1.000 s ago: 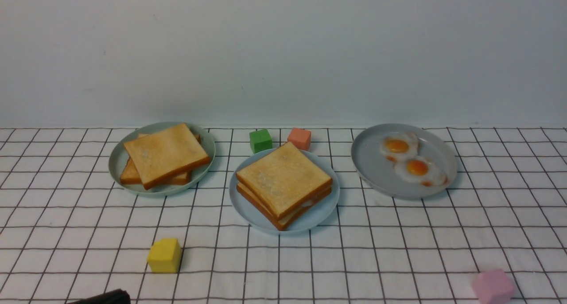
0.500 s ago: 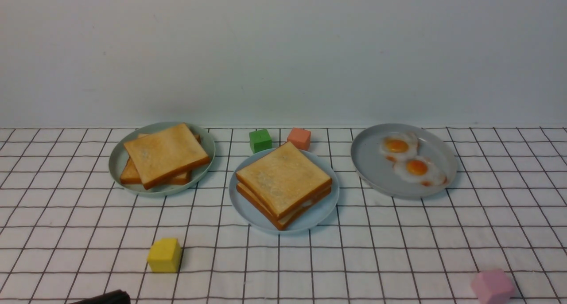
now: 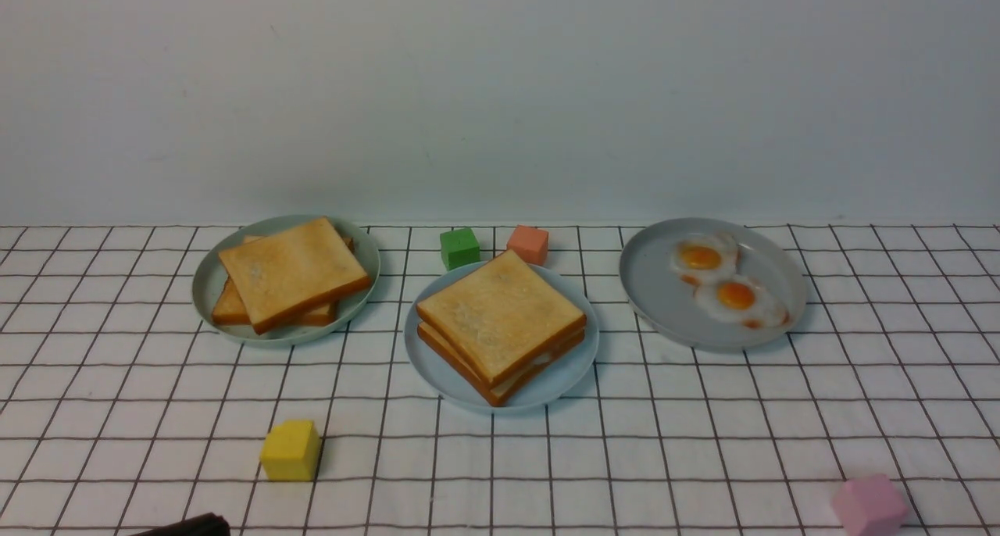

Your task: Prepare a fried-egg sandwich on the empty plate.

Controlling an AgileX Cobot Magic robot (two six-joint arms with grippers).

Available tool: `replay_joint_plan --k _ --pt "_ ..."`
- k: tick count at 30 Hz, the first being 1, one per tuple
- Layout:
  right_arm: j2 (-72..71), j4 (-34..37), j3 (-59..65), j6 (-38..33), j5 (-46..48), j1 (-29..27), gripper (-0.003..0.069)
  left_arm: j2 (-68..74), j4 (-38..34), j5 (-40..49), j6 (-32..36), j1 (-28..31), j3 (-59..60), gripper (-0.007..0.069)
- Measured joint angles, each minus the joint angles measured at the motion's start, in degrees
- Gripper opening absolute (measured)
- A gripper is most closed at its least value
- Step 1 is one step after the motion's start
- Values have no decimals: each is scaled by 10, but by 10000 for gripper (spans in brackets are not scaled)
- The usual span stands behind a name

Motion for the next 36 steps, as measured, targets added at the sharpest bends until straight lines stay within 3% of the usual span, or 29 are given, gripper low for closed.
replay_joint_plan --k 28,30,36 --pt "0 0 0 0 0 0 15 -9 17 -19 0 10 13 8" --pt "0 0 0 0 0 0 17 -27 20 -27 0 43 25 -13" --pt "0 0 0 0 0 0 21 -156 -1 -7 0 267 78 -13"
